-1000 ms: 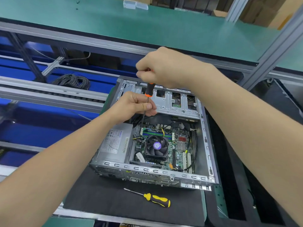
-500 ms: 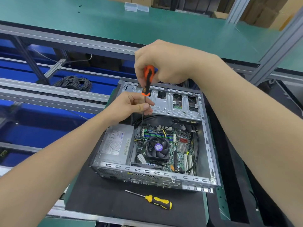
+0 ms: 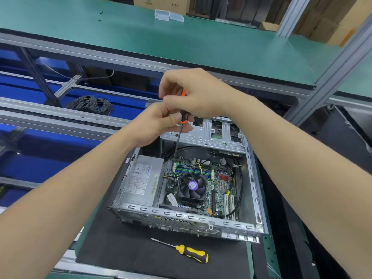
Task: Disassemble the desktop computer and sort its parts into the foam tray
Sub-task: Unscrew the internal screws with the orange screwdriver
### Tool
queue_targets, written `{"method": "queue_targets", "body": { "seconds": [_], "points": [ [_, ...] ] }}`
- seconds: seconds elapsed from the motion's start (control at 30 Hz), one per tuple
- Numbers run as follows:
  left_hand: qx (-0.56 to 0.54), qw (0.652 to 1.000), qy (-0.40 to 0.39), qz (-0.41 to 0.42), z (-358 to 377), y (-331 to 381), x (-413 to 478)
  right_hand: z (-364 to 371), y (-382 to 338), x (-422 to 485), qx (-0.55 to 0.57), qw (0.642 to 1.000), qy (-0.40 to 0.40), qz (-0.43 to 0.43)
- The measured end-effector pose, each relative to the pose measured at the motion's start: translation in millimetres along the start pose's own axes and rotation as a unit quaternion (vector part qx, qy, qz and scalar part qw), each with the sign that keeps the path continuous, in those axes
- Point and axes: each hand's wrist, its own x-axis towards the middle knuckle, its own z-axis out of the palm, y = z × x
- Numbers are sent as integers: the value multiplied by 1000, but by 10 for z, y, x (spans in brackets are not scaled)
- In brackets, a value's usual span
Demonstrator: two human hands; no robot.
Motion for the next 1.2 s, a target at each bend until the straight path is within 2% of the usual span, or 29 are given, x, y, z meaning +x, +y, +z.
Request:
{"method": "queue_targets", "body": {
  "seconds": [0.07, 0.13, 0.2, 0.33, 0.43, 0.57, 0.67, 0.83, 0.93, 1.07, 1.2],
  "points": [
    [32, 999, 8, 8, 18, 0, -8, 27, 3, 0, -21, 998, 32, 44],
    [56, 998, 39, 9, 27, 10, -14, 55, -5, 12, -175, 976, 80, 100],
    [73, 993, 88, 4, 27, 13, -8, 68, -81, 23, -240, 951, 113, 156],
    [90, 988, 123, -4, 126, 35, -10, 110, -142, 102, -175, 958, 101, 203],
    [96, 985, 143, 13, 237, 72, 2, 94, -150, 143, -153, 963, 43, 220],
    [90, 989, 116, 21, 219, 81, -22, 39, -127, 150, -142, 975, -23, 168],
    [48, 996, 67, 14, 146, 52, -60, -60, -122, 92, -131, 981, -66, 123],
    [5, 1000, -19, -13, -7, 46, -65, -143, -111, 40, -120, 979, -120, 110],
    [2, 998, -62, -17, -81, 33, -45, -123, -139, 51, -155, 974, -136, 96],
    [-3, 994, -105, -30, -101, 2, 7, -82, -134, 62, -161, 978, -115, 67],
    [-14, 997, -68, -19, -71, -51, 1, -74, -121, 52, -144, 982, -115, 47]
  ]
}}
